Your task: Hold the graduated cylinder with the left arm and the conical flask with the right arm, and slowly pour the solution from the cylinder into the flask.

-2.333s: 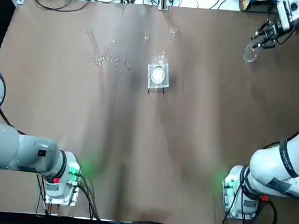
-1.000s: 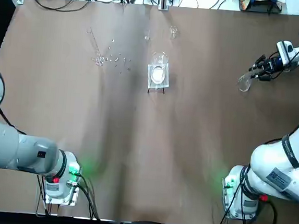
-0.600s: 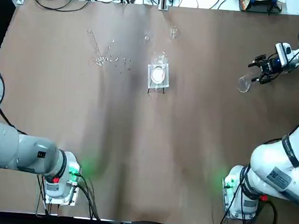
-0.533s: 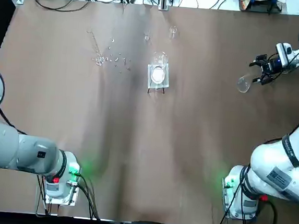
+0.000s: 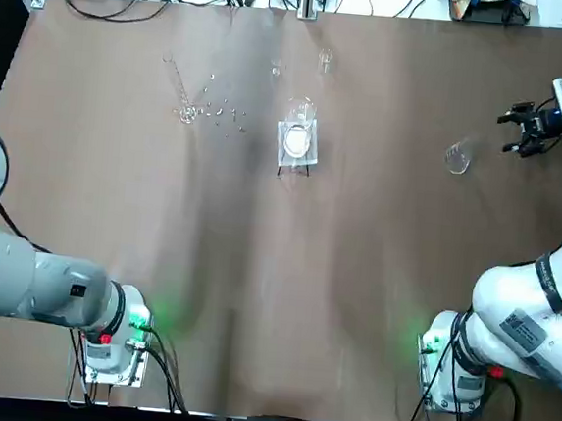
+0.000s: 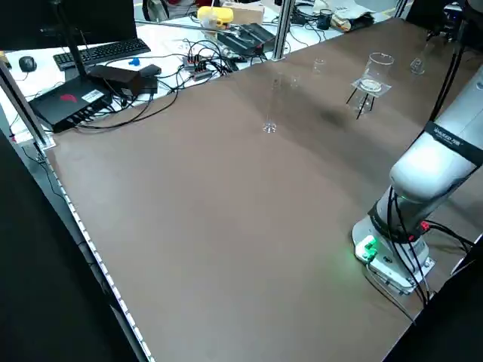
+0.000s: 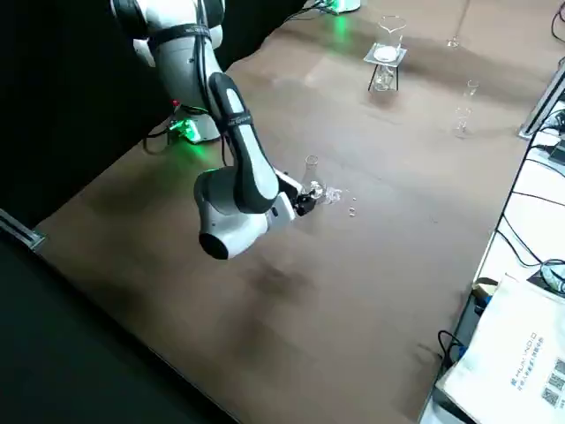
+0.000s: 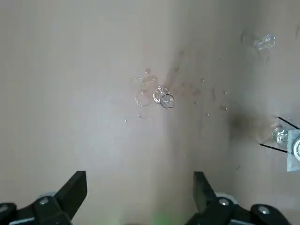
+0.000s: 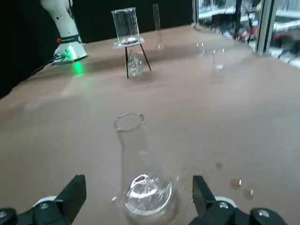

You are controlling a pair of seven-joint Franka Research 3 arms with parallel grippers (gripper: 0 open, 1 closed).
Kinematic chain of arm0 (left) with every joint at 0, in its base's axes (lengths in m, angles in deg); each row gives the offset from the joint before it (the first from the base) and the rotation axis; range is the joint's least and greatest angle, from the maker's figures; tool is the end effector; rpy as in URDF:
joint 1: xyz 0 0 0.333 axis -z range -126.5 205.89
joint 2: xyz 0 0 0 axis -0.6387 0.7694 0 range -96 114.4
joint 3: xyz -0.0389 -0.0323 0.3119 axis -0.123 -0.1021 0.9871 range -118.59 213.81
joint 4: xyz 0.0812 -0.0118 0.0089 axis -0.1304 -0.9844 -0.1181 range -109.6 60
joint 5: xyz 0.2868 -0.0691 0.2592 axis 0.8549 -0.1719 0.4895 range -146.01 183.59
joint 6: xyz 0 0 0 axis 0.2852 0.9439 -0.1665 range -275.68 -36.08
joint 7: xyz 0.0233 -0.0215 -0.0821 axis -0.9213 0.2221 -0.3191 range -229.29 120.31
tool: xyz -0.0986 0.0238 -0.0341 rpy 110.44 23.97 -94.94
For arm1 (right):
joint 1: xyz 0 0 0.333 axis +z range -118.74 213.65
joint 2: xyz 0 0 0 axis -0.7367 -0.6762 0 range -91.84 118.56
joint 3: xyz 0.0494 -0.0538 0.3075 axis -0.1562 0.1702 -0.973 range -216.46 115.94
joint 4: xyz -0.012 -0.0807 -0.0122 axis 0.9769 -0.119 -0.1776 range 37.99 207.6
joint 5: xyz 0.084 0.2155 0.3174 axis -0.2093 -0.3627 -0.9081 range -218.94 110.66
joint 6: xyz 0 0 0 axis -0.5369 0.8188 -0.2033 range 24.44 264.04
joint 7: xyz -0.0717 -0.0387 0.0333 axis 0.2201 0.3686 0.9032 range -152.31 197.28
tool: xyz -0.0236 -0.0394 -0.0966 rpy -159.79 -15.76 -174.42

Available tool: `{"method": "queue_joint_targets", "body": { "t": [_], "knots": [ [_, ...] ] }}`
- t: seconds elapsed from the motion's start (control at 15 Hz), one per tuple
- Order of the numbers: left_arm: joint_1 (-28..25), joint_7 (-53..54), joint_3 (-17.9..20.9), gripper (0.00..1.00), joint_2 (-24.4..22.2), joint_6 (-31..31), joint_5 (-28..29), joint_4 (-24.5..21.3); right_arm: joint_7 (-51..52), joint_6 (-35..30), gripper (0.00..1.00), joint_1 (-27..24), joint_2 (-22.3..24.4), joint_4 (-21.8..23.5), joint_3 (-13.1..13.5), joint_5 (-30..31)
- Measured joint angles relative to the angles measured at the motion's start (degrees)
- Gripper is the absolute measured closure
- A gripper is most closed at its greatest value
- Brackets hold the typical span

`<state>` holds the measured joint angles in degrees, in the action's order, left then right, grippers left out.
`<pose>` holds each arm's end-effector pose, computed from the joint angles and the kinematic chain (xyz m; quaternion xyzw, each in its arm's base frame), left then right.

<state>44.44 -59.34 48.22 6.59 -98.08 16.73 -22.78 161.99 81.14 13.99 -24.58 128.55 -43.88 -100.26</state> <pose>0.5338 -0.0425 0.6494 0.9998 0.0052 0.0015 0.0184 0.5029 -0.3020 0.2046 -0.6378 -0.5567 -0.3361 0.4128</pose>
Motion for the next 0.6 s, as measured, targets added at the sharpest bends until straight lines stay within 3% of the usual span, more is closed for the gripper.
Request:
{"method": "queue_joint_targets", "body": {
  "t": [0.33, 0.6],
  "knots": [
    [0.0, 0.0, 0.0, 0.00, 0.0, -0.3, 0.0, 0.0, -17.7, -1.3, 0.00, 1.2, 2.5, -7.8, -1.1, 5.1],
    [0.1, 0.0, 0.0, 0.00, 0.1, -0.3, 0.0, 0.0, -30.9, -1.9, 0.00, 5.4, 6.2, -12.4, -1.2, 9.9]
  ]
}}
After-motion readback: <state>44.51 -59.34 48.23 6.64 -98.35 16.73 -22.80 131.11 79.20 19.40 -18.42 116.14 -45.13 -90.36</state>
